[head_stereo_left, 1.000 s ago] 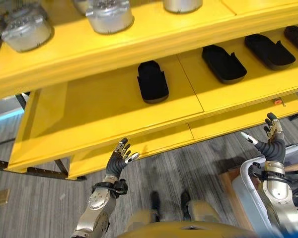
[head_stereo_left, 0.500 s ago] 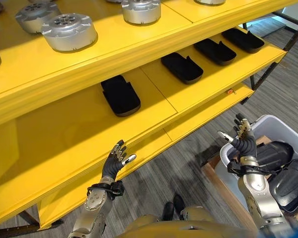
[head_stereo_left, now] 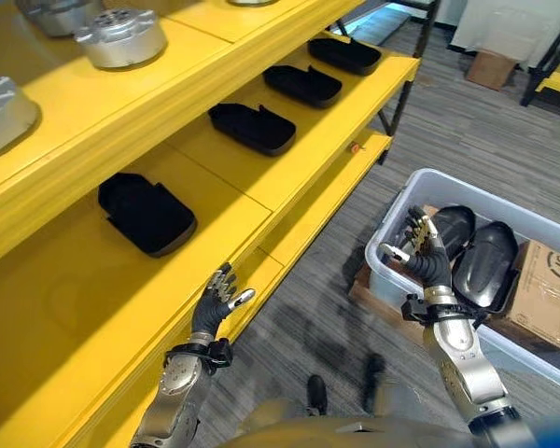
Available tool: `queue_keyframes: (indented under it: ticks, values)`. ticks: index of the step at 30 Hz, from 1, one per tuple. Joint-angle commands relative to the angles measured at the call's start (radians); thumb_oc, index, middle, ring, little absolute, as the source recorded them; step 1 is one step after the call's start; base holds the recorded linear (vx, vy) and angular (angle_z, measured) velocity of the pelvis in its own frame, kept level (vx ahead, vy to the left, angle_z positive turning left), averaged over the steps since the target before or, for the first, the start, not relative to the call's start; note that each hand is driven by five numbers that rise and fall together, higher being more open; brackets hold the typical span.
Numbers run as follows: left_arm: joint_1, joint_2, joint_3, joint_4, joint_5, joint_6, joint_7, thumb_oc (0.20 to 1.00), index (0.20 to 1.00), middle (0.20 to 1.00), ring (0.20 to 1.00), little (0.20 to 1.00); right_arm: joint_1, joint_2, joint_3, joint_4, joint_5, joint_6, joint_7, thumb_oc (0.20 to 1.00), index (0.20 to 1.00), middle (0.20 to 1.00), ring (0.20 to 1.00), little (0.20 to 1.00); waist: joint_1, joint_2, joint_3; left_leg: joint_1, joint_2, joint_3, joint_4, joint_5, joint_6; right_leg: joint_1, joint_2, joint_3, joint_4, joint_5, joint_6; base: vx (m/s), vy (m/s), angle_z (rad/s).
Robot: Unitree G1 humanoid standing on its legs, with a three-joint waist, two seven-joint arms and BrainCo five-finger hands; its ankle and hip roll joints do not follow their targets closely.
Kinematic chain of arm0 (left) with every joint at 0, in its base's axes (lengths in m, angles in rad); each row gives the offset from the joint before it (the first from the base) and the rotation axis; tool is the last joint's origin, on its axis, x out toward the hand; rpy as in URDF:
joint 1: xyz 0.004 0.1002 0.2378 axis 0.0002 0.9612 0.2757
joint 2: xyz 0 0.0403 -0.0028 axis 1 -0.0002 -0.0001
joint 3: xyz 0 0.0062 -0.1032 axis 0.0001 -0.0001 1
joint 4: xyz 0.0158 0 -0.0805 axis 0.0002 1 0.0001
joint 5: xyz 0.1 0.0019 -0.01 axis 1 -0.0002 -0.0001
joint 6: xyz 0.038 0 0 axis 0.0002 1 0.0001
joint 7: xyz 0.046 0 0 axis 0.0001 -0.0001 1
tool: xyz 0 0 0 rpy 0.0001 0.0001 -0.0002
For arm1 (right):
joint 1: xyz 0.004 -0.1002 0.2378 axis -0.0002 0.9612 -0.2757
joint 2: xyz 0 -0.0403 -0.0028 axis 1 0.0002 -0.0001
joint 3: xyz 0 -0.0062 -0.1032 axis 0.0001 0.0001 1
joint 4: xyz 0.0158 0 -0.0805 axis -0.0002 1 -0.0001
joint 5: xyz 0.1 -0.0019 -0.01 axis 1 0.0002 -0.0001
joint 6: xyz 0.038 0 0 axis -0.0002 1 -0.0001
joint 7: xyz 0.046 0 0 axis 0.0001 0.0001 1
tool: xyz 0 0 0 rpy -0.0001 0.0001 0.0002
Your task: Move parts from the plastic box to the shelf.
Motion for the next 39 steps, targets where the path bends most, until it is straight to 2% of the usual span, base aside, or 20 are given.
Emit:
queue_keyframes:
  ticks: [1, 2, 3, 4, 6, 9, 14, 21, 23, 24, 25, 27, 28, 30, 31, 33, 34, 36, 37, 39]
  values:
    - [0.037, 0.005, 0.042, -0.062, -0.003, -0.031, 0.008, 1.000, 1.000, 1.000, 1.000, 1.000, -0.015, -0.007, -0.050, -0.068, -0.014, -0.028, -0.006, 1.000, 1.000, 1.000, 1.000, 1.000, 0.000, -0.014, -0.003, 0.018, 0.058, -0.087, 0.002, -0.034, -0.062, 0.021, 0.066, 0.073, -0.125, 0.177, -0.018, 0.09, -0.146, -0.23]
    - [0.031, -0.002, 0.049, -0.054, 0.004, -0.029, 0.014, 1.000, 1.000, 1.000, 1.000, 1.000, -0.010, -0.008, -0.055, -0.072, -0.021, -0.028, -0.006, 1.000, 1.000, 1.000, 1.000, 1.000, -0.002, -0.031, -0.011, 0.031, 0.056, -0.069, -0.002, -0.048, -0.067, 0.045, 0.056, 0.050, -0.165, 0.193, -0.006, 0.09, -0.148, -0.05]
    - [0.031, -0.002, 0.049, -0.053, 0.004, -0.030, 0.014, 1.000, 1.000, 1.000, 1.000, 1.000, -0.009, -0.008, -0.055, -0.072, -0.021, -0.027, -0.006, 1.000, 1.000, 1.000, 1.000, 1.000, -0.002, -0.031, -0.010, 0.033, 0.057, -0.070, -0.003, -0.048, -0.067, 0.048, 0.057, 0.049, -0.168, 0.194, -0.006, 0.14, -0.224, -0.20]
    - [0.030, -0.016, 0.051, -0.044, 0.012, -0.028, 0.014, 1.000, 1.000, 1.000, 1.000, 1.000, 0.002, -0.007, -0.063, -0.067, -0.024, -0.022, -0.003, 1.000, 1.000, 1.000, 1.000, 1.000, -0.008, -0.045, -0.027, 0.048, 0.064, -0.061, -0.017, -0.045, -0.078, 0.060, 0.072, 0.061, -0.186, 0.191, -0.003, 0.14, -0.188, -0.19]
    - [0.032, -0.027, 0.051, -0.047, 0.008, -0.026, 0.014, 1.000, 1.000, 1.000, 1.000, 1.000, 0.010, -0.015, -0.072, -0.071, -0.019, -0.023, 0.001, 1.000, 1.000, 1.000, 1.000, 1.000, -0.013, -0.047, -0.041, 0.060, 0.084, -0.060, -0.029, -0.041, -0.089, 0.064, 0.094, 0.062, -0.175, 0.173, -0.010, 0.17, -0.275, -0.16]
    - [0.016, -0.038, 0.035, -0.035, 0.004, -0.023, 0.011, 1.000, 1.000, 1.000, 1.000, 1.000, 0.012, -0.029, -0.095, -0.067, -0.017, -0.028, -0.005, 1.000, 1.000, 1.000, 1.000, 1.000, -0.033, -0.037, -0.053, 0.070, 0.130, -0.065, -0.046, -0.027, -0.122, 0.087, 0.128, 0.049, -0.171, 0.134, -0.030, 0.11, -0.205, -0.02]
    - [0.013, -0.041, 0.023, -0.029, 0.012, -0.021, 0.000, 1.000, 1.000, 1.000, 1.000, 1.000, 0.011, -0.043, -0.107, -0.071, -0.016, -0.035, -0.006, 1.000, 1.000, 1.000, 1.000, 1.000, -0.045, -0.024, -0.068, 0.075, 0.163, -0.065, -0.069, -0.002, -0.149, 0.116, 0.159, 0.031, -0.208, 0.117, -0.044, 0.08, -0.151, 0.07]
    - [-0.001, -0.043, 0.015, -0.023, 0.017, -0.016, -0.005, 1.000, 1.000, 1.000, 1.000, 1.000, 0.027, -0.051, -0.125, -0.081, -0.013, -0.045, -0.006, 1.000, 1.000, 1.000, 1.000, 1.000, -0.064, -0.009, -0.078, 0.074, 0.210, -0.060, -0.075, 0.027, -0.184, 0.131, 0.202, 0.042, -0.212, 0.076, -0.076, 0.07, -0.130, 0.01]
    - [-0.019, -0.041, 0.019, -0.016, 0.016, -0.019, -0.005, 1.000, 1.000, 1.000, 1.000, 1.000, 0.026, -0.059, -0.125, -0.082, -0.012, -0.051, -0.004, 1.000, 1.000, 1.000, 1.000, 1.000, -0.075, -0.014, -0.064, 0.032, 0.240, -0.059, 0.041, 0.044, -0.199, 0.129, 0.224, 0.062, -0.185, 0.050, -0.103, 0.06, -0.195, 0.02]
    - [-0.020, -0.040, 0.020, -0.018, 0.015, -0.018, -0.007, 1.000, 1.000, 1.000, 1.000, 1.000, 0.028, -0.061, -0.122, -0.080, -0.012, -0.054, -0.002, 1.000, 1.000, 1.000, 1.000, 1.000, -0.074, -0.019, -0.053, 0.010, 0.248, -0.065, 0.104, 0.071, -0.204, 0.135, 0.234, 0.070, -0.180, 0.044, -0.114, 0.05, -0.235, 0.00]
    - [-0.024, -0.039, 0.023, -0.017, 0.012, -0.020, -0.005, 1.000, 1.000, 1.000, 1.000, 1.000, 0.018, -0.065, -0.111, -0.075, -0.006, -0.059, 0.000, 1.000, 1.000, 1.000, 1.000, 1.000, -0.061, -0.036, -0.025, -0.053, 0.239, -0.105, 0.268, 0.111, -0.199, 0.147, 0.248, 0.090, -0.168, 0.037, -0.137, 0.04, -0.227, -0.07]
    - [-0.031, -0.031, 0.018, -0.029, 0.014, -0.021, -0.004, 1.000, 1.000, 1.000, 1.000, 1.000, 0.008, -0.077, -0.101, -0.076, -0.004, -0.063, 0.008, 1.000, 1.000, 1.000, 1.000, 1.000, -0.038, -0.056, 0.013, -0.135, 0.189, -0.170, 0.410, 0.144, -0.186, 0.151, 0.245, 0.108, -0.160, 0.033, -0.150, 0.00, -0.149, -0.39]
    - [-0.031, -0.028, 0.017, -0.037, 0.014, -0.018, -0.006, 1.000, 1.000, 1.000, 1.000, 1.000, 0.011, -0.079, -0.104, -0.083, -0.006, -0.063, 0.007, 1.000, 1.000, 1.000, 1.000, 1.000, -0.038, -0.064, 0.017, -0.172, 0.197, -0.166, 0.402, 0.137, -0.177, 0.152, 0.237, 0.109, -0.162, 0.028, -0.149, 0.07, -0.043, -0.66]
    - [-0.029, -0.023, 0.015, -0.040, 0.015, -0.016, -0.014, 1.000, 1.000, 1.000, 1.000, 1.000, 0.017, -0.082, -0.119, -0.085, -0.013, -0.066, -0.001, 1.000, 1.000, 1.000, 1.000, 1.000, -0.040, -0.068, 0.014, -0.186, 0.234, -0.151, 0.261, 0.118, -0.170, 0.165, 0.226, 0.116, -0.177, 0.020, -0.134, 0.17, 0.058, -0.34]
    - [-0.030, -0.023, 0.009, -0.042, 0.010, -0.022, -0.012, 1.000, 1.000, 1.000, 1.000, 1.000, 0.014, -0.081, -0.120, -0.076, -0.015, -0.070, -0.012, 1.000, 1.000, 1.000, 1.000, 1.000, -0.036, -0.064, 0.017, -0.186, 0.249, -0.154, 0.156, 0.128, -0.174, 0.168, 0.224, 0.120, -0.180, 0.015, -0.126, 0.16, 0.165, 0.12]
    - [-0.038, -0.029, -0.002, -0.035, 0.013, -0.029, 0.001, 1.000, 1.000, 1.000, 1.000, 1.000, -0.002, -0.077, -0.124, -0.057, -0.031, -0.076, -0.044, 1.000, 1.000, 1.000, 1.000, 1.000, -0.018, -0.042, 0.027, -0.222, 0.270, -0.196, -0.018, 0.231, -0.199, 0.173, 0.230, 0.137, -0.180, 0.006, -0.116, 0.15, 0.196, 0.28]
    - [-0.037, -0.034, -0.006, -0.031, 0.016, -0.033, 0.002, 1.000, 1.000, 1.000, 1.000, 1.000, -0.004, -0.077, -0.124, -0.053, -0.036, -0.078, -0.049, 1.000, 1.000, 1.000, 1.000, 1.000, -0.009, -0.033, 0.030, -0.227, 0.265, -0.225, -0.062, 0.251, -0.212, 0.177, 0.233, 0.153, -0.180, 0.001, -0.111, 0.18, 0.192, 0.33]
    - [-0.039, -0.038, -0.007, -0.029, 0.023, -0.039, 0.004, 1.000, 1.000, 1.000, 1.000, 1.000, -0.008, -0.076, -0.129, -0.052, -0.042, -0.079, -0.057, 1.000, 1.000, 1.000, 1.000, 1.000, 0.001, -0.015, 0.029, -0.236, 0.261, -0.259, -0.074, 0.272, -0.235, 0.192, 0.234, 0.186, -0.182, -0.013, -0.101, 0.21, 0.239, -0.20]
    - [-0.025, -0.045, -0.005, -0.026, 0.019, -0.043, -0.003, 1.000, 1.000, 1.000, 1.000, 1.000, 0.000, -0.069, -0.124, -0.056, -0.037, -0.075, -0.047, 1.000, 1.000, 1.000, 1.000, 1.000, 0.004, -0.010, 0.027, -0.206, 0.263, -0.260, -0.063, 0.230, -0.218, 0.200, 0.230, 0.208, -0.170, -0.029, -0.096, 0.26, 0.348, -1.33]
    - [-0.026, -0.040, -0.006, -0.030, 0.017, -0.045, -0.008, 1.000, 1.000, 1.000, 1.000, 1.000, 0.022, -0.048, -0.132, -0.065, -0.025, -0.070, -0.031, 1.000, 1.000, 1.000, 1.000, 1.000, 0.003, -0.003, 0.013, -0.189, 0.257, -0.213, -0.043, 0.205, -0.220, 0.214, 0.194, 0.211, -0.187, -0.014, -0.081, 0.23, 0.379, -1.54]
